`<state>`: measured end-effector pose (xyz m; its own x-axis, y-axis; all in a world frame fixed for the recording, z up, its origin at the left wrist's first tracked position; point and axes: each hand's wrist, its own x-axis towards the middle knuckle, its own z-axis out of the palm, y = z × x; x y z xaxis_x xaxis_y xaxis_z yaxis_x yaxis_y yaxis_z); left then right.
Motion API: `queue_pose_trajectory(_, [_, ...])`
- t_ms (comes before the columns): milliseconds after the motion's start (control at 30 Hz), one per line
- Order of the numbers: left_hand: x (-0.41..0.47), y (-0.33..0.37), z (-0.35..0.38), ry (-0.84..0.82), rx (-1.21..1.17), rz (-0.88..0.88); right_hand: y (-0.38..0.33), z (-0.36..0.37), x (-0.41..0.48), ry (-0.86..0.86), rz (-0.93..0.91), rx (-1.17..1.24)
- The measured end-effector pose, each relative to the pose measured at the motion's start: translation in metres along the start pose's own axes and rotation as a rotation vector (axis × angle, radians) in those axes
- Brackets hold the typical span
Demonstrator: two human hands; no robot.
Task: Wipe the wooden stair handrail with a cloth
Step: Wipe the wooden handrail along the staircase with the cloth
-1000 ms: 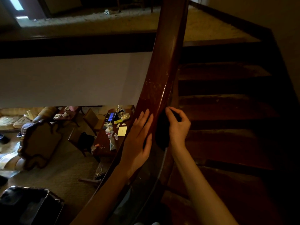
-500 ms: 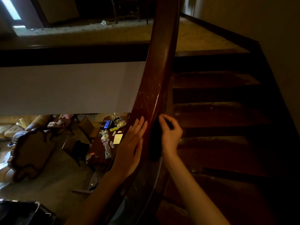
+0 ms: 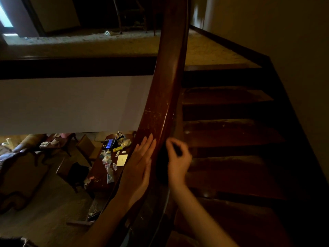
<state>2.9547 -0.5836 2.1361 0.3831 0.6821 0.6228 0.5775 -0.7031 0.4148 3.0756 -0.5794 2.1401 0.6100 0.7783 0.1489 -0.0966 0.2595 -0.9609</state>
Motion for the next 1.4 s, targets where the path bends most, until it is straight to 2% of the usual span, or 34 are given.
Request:
queue_pose_trajectory(100, [0.001, 0.002, -0.001, -0.001, 0.025, 0.019, 0.016, 0.0, -0.02, 0.015, -0.024, -0.016])
queue_pose_trajectory(267, [0.001, 0.005, -0.004, -0.024, -0.001, -0.006, -0.038, 0.033, 0.077, 0.112, -0.137, 0.028])
queue_pose_trajectory(400, [0.001, 0.006, -0.005, -0.019, -0.029, -0.028, -0.074, 0.045, 0.128, 0.108, -0.169, 0.028])
queue_pose_trajectory(467, [0.001, 0.006, -0.005, -0.009, -0.026, -0.025, -0.067, 0.043, 0.115, 0.089, -0.188, 0.026])
queue_pose_trajectory(667, [0.0, -0.001, -0.002, 0.006, 0.042, 0.02, 0.009, 0.011, 0.017, 0.02, -0.201, -0.024])
queue_pose_trajectory(767, [-0.002, -0.002, -0.002, 0.016, 0.028, 0.029, -0.021, 0.025, 0.067, 0.063, -0.266, -0.057])
queue_pose_trajectory(900, [-0.001, 0.001, -0.004, 0.014, -0.017, 0.002, -0.076, 0.049, 0.155, 0.1, -0.249, -0.033])
queue_pose_trajectory(1000, [0.0, 0.0, -0.004, 0.025, -0.058, -0.003, -0.077, 0.046, 0.143, 0.08, -0.271, -0.047])
queue_pose_trajectory(1100, [-0.002, -0.002, -0.002, 0.064, -0.07, -0.044, -0.036, 0.03, 0.071, 0.068, -0.457, -0.086])
queue_pose_trajectory(1167, [-0.003, -0.004, 0.0, 0.082, -0.063, -0.071, -0.003, 0.014, 0.015, 0.02, -0.614, -0.198])
queue_pose_trajectory(1233, [-0.004, -0.006, 0.003, 0.089, -0.043, -0.08, 0.014, 0.005, -0.017, -0.031, -0.688, -0.268])
queue_pose_trajectory(1400, [-0.008, -0.013, 0.007, 0.08, -0.042, -0.053, -0.032, 0.027, 0.052, 0.015, -0.771, -0.337])
